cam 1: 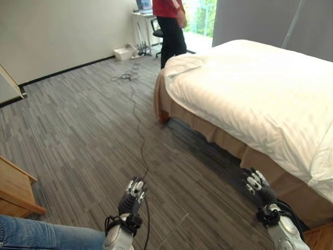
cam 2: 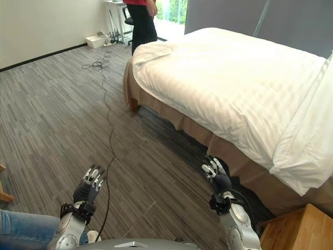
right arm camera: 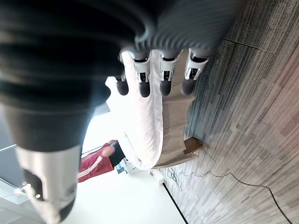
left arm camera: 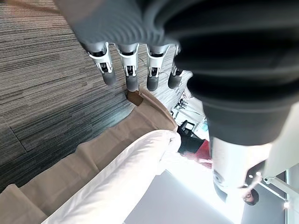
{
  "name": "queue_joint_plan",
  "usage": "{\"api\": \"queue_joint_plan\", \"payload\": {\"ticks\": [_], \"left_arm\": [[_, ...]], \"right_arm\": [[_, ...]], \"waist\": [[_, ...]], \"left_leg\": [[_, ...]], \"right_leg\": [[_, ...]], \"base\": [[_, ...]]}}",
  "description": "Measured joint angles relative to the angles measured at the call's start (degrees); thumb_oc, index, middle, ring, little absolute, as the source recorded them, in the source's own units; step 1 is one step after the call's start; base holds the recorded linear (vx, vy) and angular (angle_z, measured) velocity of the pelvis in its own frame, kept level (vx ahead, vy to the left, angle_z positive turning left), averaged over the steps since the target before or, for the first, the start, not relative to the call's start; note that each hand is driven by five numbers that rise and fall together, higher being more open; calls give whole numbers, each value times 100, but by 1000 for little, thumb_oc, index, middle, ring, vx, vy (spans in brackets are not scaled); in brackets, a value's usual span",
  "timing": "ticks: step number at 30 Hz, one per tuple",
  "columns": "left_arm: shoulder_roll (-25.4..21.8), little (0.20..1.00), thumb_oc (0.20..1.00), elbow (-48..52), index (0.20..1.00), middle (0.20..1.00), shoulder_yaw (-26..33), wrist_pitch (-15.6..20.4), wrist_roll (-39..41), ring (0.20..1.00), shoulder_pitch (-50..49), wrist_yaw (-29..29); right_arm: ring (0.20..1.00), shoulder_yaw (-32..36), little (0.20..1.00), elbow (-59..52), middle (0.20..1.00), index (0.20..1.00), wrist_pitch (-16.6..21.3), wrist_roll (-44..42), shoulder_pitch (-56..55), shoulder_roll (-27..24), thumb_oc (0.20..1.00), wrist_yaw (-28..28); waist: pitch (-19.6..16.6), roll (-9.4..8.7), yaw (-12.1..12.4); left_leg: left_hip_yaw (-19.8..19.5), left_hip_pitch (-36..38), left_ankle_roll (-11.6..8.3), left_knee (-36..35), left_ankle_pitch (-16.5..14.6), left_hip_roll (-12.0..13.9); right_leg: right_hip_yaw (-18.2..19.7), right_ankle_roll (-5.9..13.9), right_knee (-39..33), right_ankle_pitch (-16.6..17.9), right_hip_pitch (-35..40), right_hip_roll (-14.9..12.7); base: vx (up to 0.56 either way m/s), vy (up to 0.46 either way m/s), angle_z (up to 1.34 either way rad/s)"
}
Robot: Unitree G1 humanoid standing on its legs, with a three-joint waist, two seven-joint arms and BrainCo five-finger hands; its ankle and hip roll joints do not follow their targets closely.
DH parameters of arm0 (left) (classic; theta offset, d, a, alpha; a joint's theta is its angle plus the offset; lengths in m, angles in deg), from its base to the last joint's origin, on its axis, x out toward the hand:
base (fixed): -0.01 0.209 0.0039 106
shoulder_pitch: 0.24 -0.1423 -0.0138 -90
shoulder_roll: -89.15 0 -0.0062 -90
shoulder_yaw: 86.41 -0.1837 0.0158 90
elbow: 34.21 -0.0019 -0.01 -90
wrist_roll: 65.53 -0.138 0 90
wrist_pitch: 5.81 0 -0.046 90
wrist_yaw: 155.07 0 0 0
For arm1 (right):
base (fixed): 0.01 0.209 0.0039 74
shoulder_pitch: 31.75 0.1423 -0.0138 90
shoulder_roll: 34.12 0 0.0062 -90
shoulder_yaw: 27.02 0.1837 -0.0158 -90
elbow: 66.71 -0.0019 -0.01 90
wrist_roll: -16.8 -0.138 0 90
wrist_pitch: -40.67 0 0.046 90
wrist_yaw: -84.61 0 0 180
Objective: Making the bed.
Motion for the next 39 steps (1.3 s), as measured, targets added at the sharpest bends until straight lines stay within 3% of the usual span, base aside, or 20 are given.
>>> {"api": "queue_joint_plan", "payload": {"ticks": [28,32,39], "left_arm": [[0,1000,1000,0,1000,1000,-50,7,12,1000,33,120],[-474,1000,1000,639,1000,1000,-84,-149,-1533,1000,581,1006],[-543,1000,1000,848,1000,1000,-32,-120,-1570,1000,898,1058]], "right_arm": [[1000,-33,1000,1,1000,1000,1,-325,-2,79,1000,101],[1000,-58,1000,-975,1000,1000,-122,1595,316,-338,1000,971],[1000,13,1000,-1148,1000,1000,-49,1937,486,-404,1000,1042]], "waist": [[15,-9,3],[10,21,-103],[2,10,-157]], "left_leg": [[2,8,-6,0,-5,6],[177,-221,-9,-1,25,32],[394,-122,-73,5,-17,99]], "right_leg": [[15,-1,0,0,20,1],[-260,36,-1,27,-209,-70],[-230,13,-2,50,-213,-29]], "base": [[0,0,0],[30,9,1],[58,-7,-17]]}}
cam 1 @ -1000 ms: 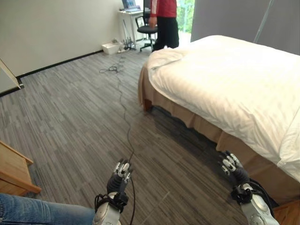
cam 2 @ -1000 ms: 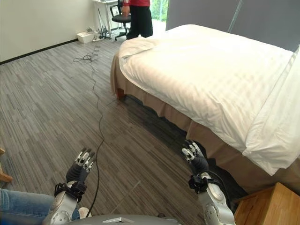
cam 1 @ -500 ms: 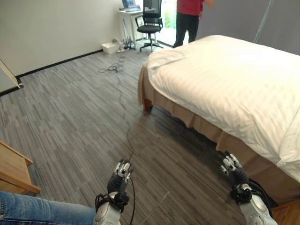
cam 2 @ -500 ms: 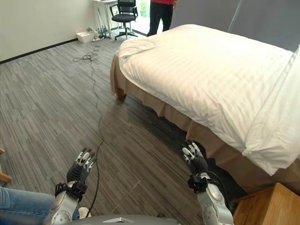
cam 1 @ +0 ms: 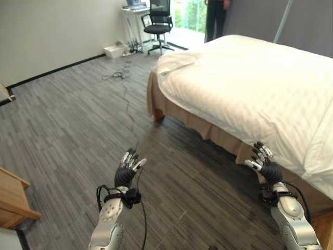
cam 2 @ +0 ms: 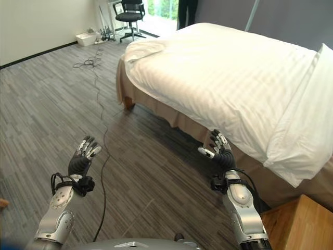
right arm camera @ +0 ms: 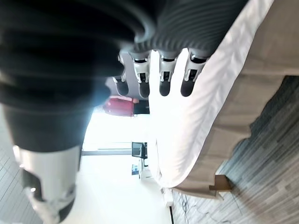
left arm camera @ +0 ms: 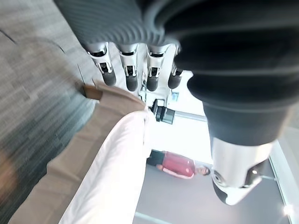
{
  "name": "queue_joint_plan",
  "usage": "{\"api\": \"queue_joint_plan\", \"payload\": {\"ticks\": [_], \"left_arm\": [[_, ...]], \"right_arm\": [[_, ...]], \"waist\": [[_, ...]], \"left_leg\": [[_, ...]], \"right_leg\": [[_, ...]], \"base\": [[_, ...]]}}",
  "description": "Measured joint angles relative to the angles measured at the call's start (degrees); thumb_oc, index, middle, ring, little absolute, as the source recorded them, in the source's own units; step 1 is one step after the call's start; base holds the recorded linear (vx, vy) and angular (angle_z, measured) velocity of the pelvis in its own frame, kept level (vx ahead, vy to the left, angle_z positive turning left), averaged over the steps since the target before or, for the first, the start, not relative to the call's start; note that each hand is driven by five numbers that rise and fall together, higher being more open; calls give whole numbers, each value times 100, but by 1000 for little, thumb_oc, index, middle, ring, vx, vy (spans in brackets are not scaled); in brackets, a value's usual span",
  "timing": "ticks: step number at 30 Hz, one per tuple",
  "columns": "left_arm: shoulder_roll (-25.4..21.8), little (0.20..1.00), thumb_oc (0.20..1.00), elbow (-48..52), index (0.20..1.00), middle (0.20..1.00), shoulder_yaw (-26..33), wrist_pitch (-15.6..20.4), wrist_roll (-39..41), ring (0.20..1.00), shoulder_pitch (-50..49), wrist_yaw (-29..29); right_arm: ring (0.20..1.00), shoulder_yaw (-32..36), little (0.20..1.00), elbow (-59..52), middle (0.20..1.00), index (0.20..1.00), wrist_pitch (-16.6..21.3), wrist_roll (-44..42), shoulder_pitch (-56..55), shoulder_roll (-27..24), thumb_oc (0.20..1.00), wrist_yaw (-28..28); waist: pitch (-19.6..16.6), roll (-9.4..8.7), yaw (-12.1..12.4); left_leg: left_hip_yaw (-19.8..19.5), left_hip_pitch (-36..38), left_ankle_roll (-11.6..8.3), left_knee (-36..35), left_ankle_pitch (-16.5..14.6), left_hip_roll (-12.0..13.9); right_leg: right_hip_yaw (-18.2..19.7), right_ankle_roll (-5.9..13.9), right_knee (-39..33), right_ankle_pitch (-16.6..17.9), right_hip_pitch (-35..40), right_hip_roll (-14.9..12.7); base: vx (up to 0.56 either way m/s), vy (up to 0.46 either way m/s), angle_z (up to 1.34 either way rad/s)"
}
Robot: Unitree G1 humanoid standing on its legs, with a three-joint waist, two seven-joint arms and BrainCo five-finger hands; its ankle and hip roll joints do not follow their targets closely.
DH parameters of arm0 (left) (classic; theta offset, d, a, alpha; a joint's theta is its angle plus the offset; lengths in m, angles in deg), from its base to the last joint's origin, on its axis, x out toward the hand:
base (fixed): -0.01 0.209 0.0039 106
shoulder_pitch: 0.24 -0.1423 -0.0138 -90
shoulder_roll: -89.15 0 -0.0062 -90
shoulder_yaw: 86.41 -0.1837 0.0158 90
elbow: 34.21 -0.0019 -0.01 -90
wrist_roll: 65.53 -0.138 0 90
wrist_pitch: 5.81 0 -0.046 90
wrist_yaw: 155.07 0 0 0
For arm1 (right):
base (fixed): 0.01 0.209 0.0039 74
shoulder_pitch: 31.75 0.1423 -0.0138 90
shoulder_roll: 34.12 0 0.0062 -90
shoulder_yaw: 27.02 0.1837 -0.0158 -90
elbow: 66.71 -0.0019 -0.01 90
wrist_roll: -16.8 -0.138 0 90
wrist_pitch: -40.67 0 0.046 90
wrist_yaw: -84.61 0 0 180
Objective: Making the bed.
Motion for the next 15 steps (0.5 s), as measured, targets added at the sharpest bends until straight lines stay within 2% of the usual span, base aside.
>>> {"api": "queue_joint_plan", "payload": {"ticks": [13,15], "left_arm": [[37,1000,1000,2,1000,1000,100,9,-5,1000,96,78],[38,1000,1000,3,1000,1000,96,8,-12,1000,145,193]], "right_arm": [[1000,-324,1000,2,1000,1000,-53,314,212,-246,1000,-320],[1000,-759,1000,11,1000,1000,-110,302,673,-300,1000,-325]], "waist": [[182,44,19],[184,43,65]], "left_leg": [[6,-83,-45,-7,-35,35],[-94,-102,-25,-3,-14,24]], "right_leg": [[-71,-2,-2,-22,-33,31],[-200,-5,-2,-21,-25,21]], "base": [[62,30,1],[96,-29,26]]}}
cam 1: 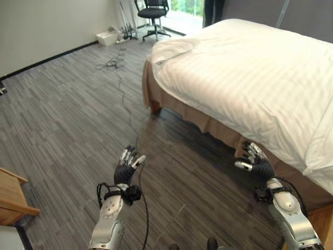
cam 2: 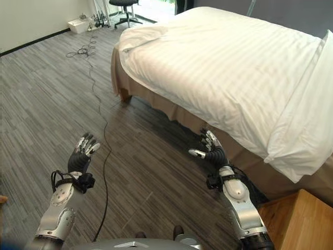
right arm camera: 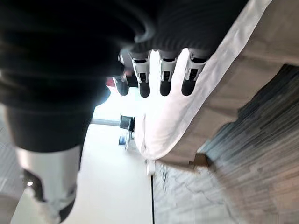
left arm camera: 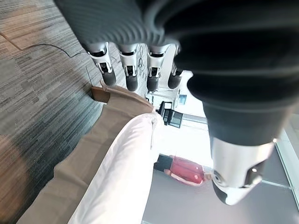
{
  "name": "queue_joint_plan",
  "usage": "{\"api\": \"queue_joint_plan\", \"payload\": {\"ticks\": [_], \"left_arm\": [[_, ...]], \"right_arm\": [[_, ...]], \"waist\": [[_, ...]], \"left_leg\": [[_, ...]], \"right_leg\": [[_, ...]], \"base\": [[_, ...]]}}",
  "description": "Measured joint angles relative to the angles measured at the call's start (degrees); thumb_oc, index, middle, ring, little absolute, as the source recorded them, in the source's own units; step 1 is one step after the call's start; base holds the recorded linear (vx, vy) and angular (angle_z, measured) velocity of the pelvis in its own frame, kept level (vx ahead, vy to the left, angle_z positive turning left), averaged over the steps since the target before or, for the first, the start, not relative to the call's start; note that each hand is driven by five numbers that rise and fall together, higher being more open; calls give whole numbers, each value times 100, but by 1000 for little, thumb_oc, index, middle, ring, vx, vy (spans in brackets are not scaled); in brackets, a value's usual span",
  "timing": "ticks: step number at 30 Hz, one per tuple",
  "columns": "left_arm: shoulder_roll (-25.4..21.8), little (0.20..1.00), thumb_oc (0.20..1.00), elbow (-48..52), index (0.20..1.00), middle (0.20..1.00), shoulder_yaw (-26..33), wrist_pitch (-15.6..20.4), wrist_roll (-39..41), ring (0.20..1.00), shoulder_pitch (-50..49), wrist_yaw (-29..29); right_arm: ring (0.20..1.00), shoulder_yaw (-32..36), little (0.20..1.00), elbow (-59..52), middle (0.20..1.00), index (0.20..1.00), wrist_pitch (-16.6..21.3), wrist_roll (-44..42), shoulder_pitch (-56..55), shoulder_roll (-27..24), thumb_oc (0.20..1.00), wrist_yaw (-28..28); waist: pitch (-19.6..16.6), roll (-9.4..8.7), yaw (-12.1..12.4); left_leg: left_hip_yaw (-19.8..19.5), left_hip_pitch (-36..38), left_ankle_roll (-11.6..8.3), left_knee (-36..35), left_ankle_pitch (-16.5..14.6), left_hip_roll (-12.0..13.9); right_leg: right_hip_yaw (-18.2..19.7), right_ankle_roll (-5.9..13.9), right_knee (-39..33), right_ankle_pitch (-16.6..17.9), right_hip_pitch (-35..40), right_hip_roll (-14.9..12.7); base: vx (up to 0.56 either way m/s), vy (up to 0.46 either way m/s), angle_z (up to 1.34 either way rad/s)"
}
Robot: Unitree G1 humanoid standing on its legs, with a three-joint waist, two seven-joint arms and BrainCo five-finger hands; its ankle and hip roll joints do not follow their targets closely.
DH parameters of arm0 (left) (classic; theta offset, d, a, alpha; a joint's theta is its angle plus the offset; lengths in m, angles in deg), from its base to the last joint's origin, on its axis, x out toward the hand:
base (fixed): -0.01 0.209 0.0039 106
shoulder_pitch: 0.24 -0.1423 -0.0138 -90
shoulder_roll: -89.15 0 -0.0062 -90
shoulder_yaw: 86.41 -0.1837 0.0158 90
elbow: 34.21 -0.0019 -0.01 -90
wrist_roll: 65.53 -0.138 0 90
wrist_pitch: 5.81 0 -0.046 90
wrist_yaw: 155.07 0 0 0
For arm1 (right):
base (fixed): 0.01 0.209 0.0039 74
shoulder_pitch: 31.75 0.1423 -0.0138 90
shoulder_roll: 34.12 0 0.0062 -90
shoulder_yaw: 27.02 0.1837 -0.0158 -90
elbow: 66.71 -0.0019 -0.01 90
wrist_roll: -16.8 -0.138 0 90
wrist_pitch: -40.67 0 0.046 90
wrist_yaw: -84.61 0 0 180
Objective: Making the bed.
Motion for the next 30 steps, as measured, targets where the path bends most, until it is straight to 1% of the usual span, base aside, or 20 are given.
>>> {"api": "queue_joint_plan", "payload": {"ticks": [1,5,8,12,15,16,17,18,19,20,21,22,23,24,25,26,27,28,29,30], "left_arm": [[11,1000,1000,0,1000,1000,22,-1,-2,1000,3,90],[13,1000,1000,8,1000,1000,35,-3,-6,1000,-9,172],[14,1000,1000,47,1000,1000,82,-5,-7,1000,-239,210],[14,1000,1000,49,1000,1000,123,-7,-6,1000,-355,198],[74,1000,1000,138,1000,1000,140,-7,126,1000,-338,65],[102,1000,1000,149,1000,1000,144,13,126,1000,-311,57],[125,1000,1000,80,1000,1000,177,26,126,1000,-132,55],[70,1000,1000,60,1000,1000,222,26,127,1000,96,56],[-86,1000,1000,22,1000,1000,223,12,128,1000,316,54],[-147,1000,1000,65,1000,1000,236,28,133,1000,366,58],[-55,1000,1000,7,1000,1000,190,21,286,1000,256,81],[-61,1000,1000,1,1000,1000,197,20,339,1000,235,86],[-60,1000,1000,-7,1000,1000,245,25,346,1000,265,92],[-59,1000,1000,-10,1000,1000,248,27,345,1000,302,95],[-20,1000,1000,-29,1000,1000,232,54,346,1000,484,105],[17,1000,1000,-54,1000,1000,228,104,347,1000,537,118],[32,1000,1000,-59,1000,1000,230,137,350,1000,589,121],[41,1000,1000,-59,1000,1000,229,139,350,1000,589,149],[25,1000,1000,-36,1000,1000,217,137,352,1000,644,201],[17,1000,1000,-17,1000,1000,189,148,351,1000,693,211]], "right_arm": [[1000,-366,1000,6,1000,1000,-27,-55,339,-1,1000,-7],[1000,-461,1000,16,1000,1000,-33,-70,522,50,1000,-58],[1000,-460,1000,16,1000,1000,-83,-69,426,50,1000,-124],[1000,-394,1000,16,1000,1000,-117,-63,270,35,1000,-142],[1000,-57,1000,29,1000,1000,-121,-48,-4,20,1000,-85],[1000,-19,1000,57,1000,1000,-105,-48,12,15,1000,-58],[1000,-16,1000,132,1000,1000,-86,-48,109,10,1000,-15],[1000,19,1000,146,1000,1000,-87,-50,194,40,1000,10],[1000,88,1000,175,1000,1000,-53,-52,250,60,1000,22],[1000,141,1000,204,1000,1000,-43,-50,274,73,1000,58],[1000,234,1000,305,1000,1000,-35,-53,263,100,1000,189],[1000,241,1000,275,1000,1000,-24,-55,249,98,1000,228],[1000,242,1000,277,1000,1000,-17,-61,264,123,1000,275],[1000,251,1000,277,1000,1000,-17,-63,270,129,1000,292],[1000,249,1000,322,1000,1000,-6,-62,322,133,1000,344],[1000,201,1000,462,1000,1000,9,-61,430,135,1000,361],[1000,177,1000,498,1000,1000,8,-60,495,132,1000,366],[1000,132,1000,533,1000,1000,8,-59,501,134,1000,373],[1000,70,1000,560,1000,1000,-5,-59,515,164,1000,366],[1000,21,1000,561,1000,1000,-10,-58,512,207,1000,350]], "waist": [[3,5,41],[13,21,303],[23,37,279],[31,44,282],[49,44,265],[82,33,242],[172,-32,242],[342,-137,285],[545,-328,301],[625,-497,339],[734,-318,312],[765,-285,288],[750,-278,279],[744,-266,268],[746,-293,254],[720,-245,259],[744,-191,253],[734,-159,256],[736,-157,247],[716,-163,260]], "left_leg": [[-78,17,-1,10,1,-5],[-175,38,6,31,19,-19],[-317,110,7,29,20,-67],[-320,103,8,28,21,-73],[-350,73,14,29,25,-77],[-376,-32,-81,255,4,-51],[-351,-558,-254,1083,-171,27],[-243,-1136,-363,1927,-172,116],[-185,-1899,-412,3367,-148,294],[-156,-2194,-489,4153,-23,246],[-228,-2234,-444,4204,-325,419],[-142,-2238,-443,3840,-380,440],[56,-2062,-439,2871,-365,371],[92,-1964,-438,2390,-348,322],[31,-1654,-343,670,-159,145],[-184,-1586,-407,87,-2,150],[-311,-1639,-361,-11,97,211],[-288,-1587,-354,6,225,264],[6,-1405,-342,262,182,320],[326,-1396,-319,686,155,370]], "right_leg": [[-99,4,-6,-24,64,3],[-205,2,-5,-27,92,2],[-369,22,-7,-104,241,-41],[-377,23,-6,-104,241,-48],[-394,27,24,-116,239,-50],[-401,-15,146,-147,131,-17],[-514,-247,720,-445,-264,-2],[-613,-464,1187,-663,-610,109],[-783,-921,1507,-899,-858,429],[-679,-1188,1405,-845,-727,431],[-866,-1073,1293,-880,-489,500],[-923,-1001,1264,-923,-454,486],[-969,-903,1052,-890,-383,452],[-975,-858,939,-865,-344,443],[-1006,-711,569,-504,-217,421],[-1010,-672,341,-421,-133,524],[-1000,-689,220,-385,-36,599],[-950,-680,84,-389,140,686],[-930,-631,-1,-592,300,718],[-914,-442,36,-751,452,692]], "base": [[83,-47,24],[29,-21,19],[35,-22,20],[4,-3,2],[-110,-93,3],[-253,-210,10],[-122,-157,9],[-145,-194,36],[-57,-106,38],[97,4,38],[169,81,14],[168,81,16],[201,132,19],[155,93,34],[250,140,24],[264,116,15],[630,278,-14],[887,427,-25],[720,358,-24],[556,311,-25]]}}
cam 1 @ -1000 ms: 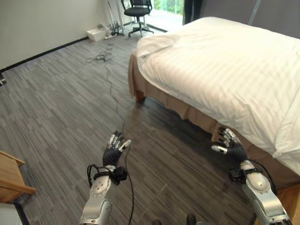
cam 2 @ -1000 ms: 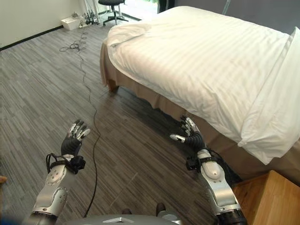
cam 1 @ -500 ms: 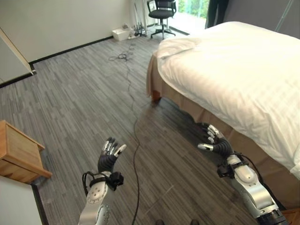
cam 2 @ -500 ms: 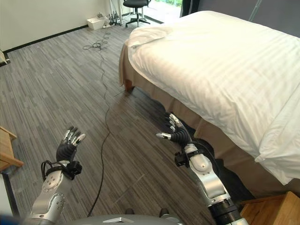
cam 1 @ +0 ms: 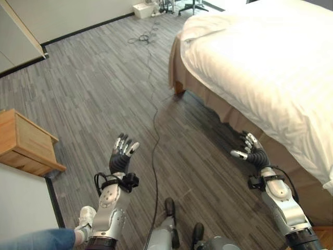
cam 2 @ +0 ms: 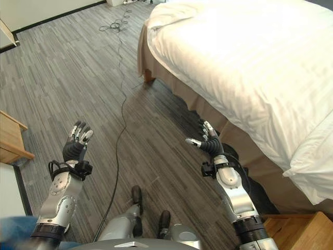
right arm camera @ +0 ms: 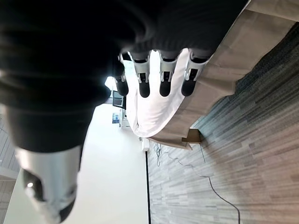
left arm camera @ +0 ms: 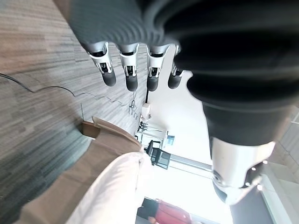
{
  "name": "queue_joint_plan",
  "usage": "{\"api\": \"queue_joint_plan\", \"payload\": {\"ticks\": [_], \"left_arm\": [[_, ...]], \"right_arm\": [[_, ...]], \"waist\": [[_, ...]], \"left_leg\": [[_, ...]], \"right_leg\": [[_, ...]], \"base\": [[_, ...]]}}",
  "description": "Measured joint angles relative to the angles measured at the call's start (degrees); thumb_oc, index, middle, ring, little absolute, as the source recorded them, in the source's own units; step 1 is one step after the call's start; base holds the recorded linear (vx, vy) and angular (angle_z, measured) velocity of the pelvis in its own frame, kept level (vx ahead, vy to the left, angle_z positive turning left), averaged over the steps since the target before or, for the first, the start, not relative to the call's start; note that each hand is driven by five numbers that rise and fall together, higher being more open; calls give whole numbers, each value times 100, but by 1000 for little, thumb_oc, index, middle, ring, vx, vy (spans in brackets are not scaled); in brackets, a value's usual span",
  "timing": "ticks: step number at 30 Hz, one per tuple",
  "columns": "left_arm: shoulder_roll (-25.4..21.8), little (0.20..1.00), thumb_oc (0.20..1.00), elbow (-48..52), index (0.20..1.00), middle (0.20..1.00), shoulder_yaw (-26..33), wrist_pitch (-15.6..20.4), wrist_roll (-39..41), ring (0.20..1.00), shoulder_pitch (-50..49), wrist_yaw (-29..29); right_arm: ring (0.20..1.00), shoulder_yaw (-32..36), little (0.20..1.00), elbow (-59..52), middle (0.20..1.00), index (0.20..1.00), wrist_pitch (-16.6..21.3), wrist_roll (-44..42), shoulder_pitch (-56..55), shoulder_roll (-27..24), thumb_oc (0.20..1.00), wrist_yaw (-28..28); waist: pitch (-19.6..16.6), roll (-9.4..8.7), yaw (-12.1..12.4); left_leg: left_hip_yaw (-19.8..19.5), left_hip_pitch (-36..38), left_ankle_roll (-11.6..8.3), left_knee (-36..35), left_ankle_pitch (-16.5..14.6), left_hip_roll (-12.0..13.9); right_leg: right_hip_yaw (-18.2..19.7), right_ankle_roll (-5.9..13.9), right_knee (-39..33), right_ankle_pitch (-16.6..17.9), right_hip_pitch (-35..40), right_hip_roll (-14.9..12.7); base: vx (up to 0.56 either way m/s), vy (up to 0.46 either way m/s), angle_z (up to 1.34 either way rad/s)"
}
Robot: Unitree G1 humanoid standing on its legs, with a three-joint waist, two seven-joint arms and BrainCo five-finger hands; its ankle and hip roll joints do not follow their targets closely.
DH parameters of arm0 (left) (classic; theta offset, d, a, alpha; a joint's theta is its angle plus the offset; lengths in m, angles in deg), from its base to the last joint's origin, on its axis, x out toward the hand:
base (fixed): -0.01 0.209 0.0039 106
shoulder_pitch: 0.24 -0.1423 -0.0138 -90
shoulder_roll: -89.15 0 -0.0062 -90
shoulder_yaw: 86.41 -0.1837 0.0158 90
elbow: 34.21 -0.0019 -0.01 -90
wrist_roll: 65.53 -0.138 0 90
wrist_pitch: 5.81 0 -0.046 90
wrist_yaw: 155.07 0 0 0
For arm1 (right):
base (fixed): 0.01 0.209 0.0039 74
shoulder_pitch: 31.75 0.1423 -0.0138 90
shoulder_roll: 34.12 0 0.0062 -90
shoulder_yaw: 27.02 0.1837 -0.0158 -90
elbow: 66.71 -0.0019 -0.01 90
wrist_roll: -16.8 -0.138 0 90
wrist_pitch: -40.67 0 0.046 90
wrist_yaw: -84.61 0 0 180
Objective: Making the bed.
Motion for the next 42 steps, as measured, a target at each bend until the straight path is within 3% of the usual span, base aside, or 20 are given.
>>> {"api": "queue_joint_plan", "payload": {"ticks": [3,4,6,7,9,12,16,18,20,21,23,24,26,27,29,31,33,34,37,42], "left_arm": [[-81,1000,1000,55,1000,1000,-227,97,-7,1000,173,-5],[-48,1000,1000,-21,1000,1000,-313,60,-7,1000,307,6],[-24,1000,1000,-8,1000,1000,-492,84,-10,1000,440,-15],[-172,1000,1000,33,1000,1000,-504,130,-8,1000,726,46],[-193,1000,1000,28,1000,1000,-597,131,-6,1000,827,132],[-127,1000,1000,-20,1000,1000,-672,93,-16,1000,784,115],[-175,1000,1000,-51,1000,1000,-590,89,-19,1000,621,63],[-161,1000,1000,-144,1000,1000,-670,87,-25,1000,681,-15],[-140,1000,1000,-165,1000,1000,-928,31,-42,1000,881,-99],[-138,1000,1000,-19,1000,1000,-896,13,-67,1000,768,-178],[-82,1000,1000,58,1000,1000,-847,16,-66,1000,567,-190],[-63,1000,1000,53,1000,1000,-818,32,-56,1000,485,-188],[-63,1000,1000,53,1000,1000,-777,60,-28,1000,476,-190],[-113,1000,1000,29,1000,1000,-712,67,-6,1000,405,-233],[-136,1000,1000,11,1000,1000,-721,32,1,1000,312,-281],[-197,1000,1000,8,1000,1000,-676,7,0,1000,181,-278],[-314,1000,1000,6,1000,1000,-625,-7,-1,1000,200,-286],[-320,1000,1000,-3,1000,1000,-611,-8,-2,1000,200,-283],[-305,1000,1000,-21,1000,1000,-616,-15,-3,1000,246,-284],[-309,1000,1000,-50,1000,1000,-618,-12,-7,1000,263,-281]], "right_arm": [[1000,-314,1000,-151,1000,1000,2,7,8,-27,1000,-171],[1000,-434,1000,-174,1000,1000,-28,7,-57,-49,1000,-191],[1000,-678,1000,-404,1000,1000,-36,7,-154,-204,1000,-255],[1000,-840,1000,-679,1000,1000,-5,5,-99,-163,1000,-275],[1000,-1092,1000,-710,1000,1000,9,5,-70,-117,1000,-325],[1000,-1280,1000,-406,1000,1000,-28,1,-42,-158,1000,-363],[1000,-1184,1000,-345,1000,1000,-36,-5,-182,-251,1000,-445],[1000,-999,1000,-383,1000,1000,-32,-9,-312,-227,1000,-459],[1000,-678,1000,-454,1000,1000,-48,-7,-408,-310,1000,-453],[1000,-406,1000,-442,1000,1000,-36,-6,-431,-293,1000,-445],[1000,-213,1000,-421,1000,1000,7,-10,-483,-332,1000,-446],[1000,-155,1000,-284,1000,1000,-18,-17,-436,-368,1000,-404],[1000,-177,1000,-273,1000,1000,-16,-26,-319,-399,1000,-402],[1000,-191,1000,-271,1000,1000,9,-67,-18,-402,1000,-398],[1000,-153,1000,-284,1000,1000,7,-68,-13,-403,1000,-398],[1000,-209,1000,-415,1000,1000,32,-60,-186,-383,1000,-381],[1000,-206,1000,-415,1000,1000,31,-55,-241,-321,1000,-335],[1000,-211,1000,-392,1000,1000,31,-51,-238,-314,1000,-337],[1000,-210,1000,-316,1000,1000,23,-51,-240,-340,1000,-343],[1000,-209,1000,-320,1000,1000,18,-50,-215,-393,1000,-358]], "waist": [[-380,156,-21],[-382,72,-175],[-515,416,-251],[-470,354,-285],[-403,89,-423],[-197,419,-586],[-119,488,-561],[-198,510,-503],[-209,383,-429],[-263,283,-357],[-335,382,-284],[-409,364,-239],[-410,340,-183],[-410,335,-79],[-375,264,-9],[-368,40,-44],[-348,-31,-243],[-340,-39,-293],[-335,10,-321],[-284,225,-448]], "left_leg": [[258,215,151,609,-59,-139],[460,512,529,474,-258,-425],[460,956,879,-214,-151,-630],[637,1353,1076,-321,-418,-812],[520,1659,1244,-285,-626,-1211],[198,2044,1126,-268,-893,-1072],[-121,2520,739,-303,-1157,-827],[-457,2655,526,-292,-1368,-569],[-863,2802,355,-187,-1454,-535],[-810,2824,214,149,-1391,-467],[-800,2981,210,383,-1392,-319],[-779,2386,56,1857,-1380,-149],[-765,2080,-25,2573,-1263,-92],[-843,1227,-168,4067,-1341,-2],[-849,645,-139,5054,-1332,3],[-645,373,-61,3714,-1398,0],[-497,380,146,1009,-1120,-118],[-742,376,152,359,-903,-304],[-1297,415,178,-427,-387,-692],[-1231,676,327,-572,-76,-644]], "right_leg": [[-153,100,802,-471,-302,-195],[-269,452,1271,-666,-317,-477],[-297,458,2924,-679,-956,-619],[-364,240,5598,-505,-2059,-1264],[-122,2,7133,-335,-3004,-2047],[930,52,6387,-443,-3719,-1323],[1350,58,3429,-85,-3425,-414],[2408,382,1588,106,-2794,285],[2138,486,1172,388,-2393,173],[1736,-42,1150,817,-2141,43],[1625,-257,1161,902,-1860,117],[1472,-359,864,847,-1423,74],[1491,-401,810,868,-1321,72],[1578,-556,646,742,-1157,153],[1704,-639,501,797,-865,267],[1756,-771,144,717,-352,217],[1739,-554,7,622,-172,200],[1816,-532,5,608,-119,169],[1982,-386,5,496,-17,112],[2068,-345,3,196,393,225]], "base": [[614,449,-50],[228,326,18],[374,504,-5],[278,343,-9],[238,119,14],[374,77,37],[356,-95,41],[571,-101,90],[382,-99,136],[439,-187,115],[341,-169,76],[171,-120,54],[298,-185,16],[236,-130,-18],[124,-61,-35],[237,-22,-16],[242,90,-5],[197,98,-19],[170,79,-37],[290,142,-26]]}}
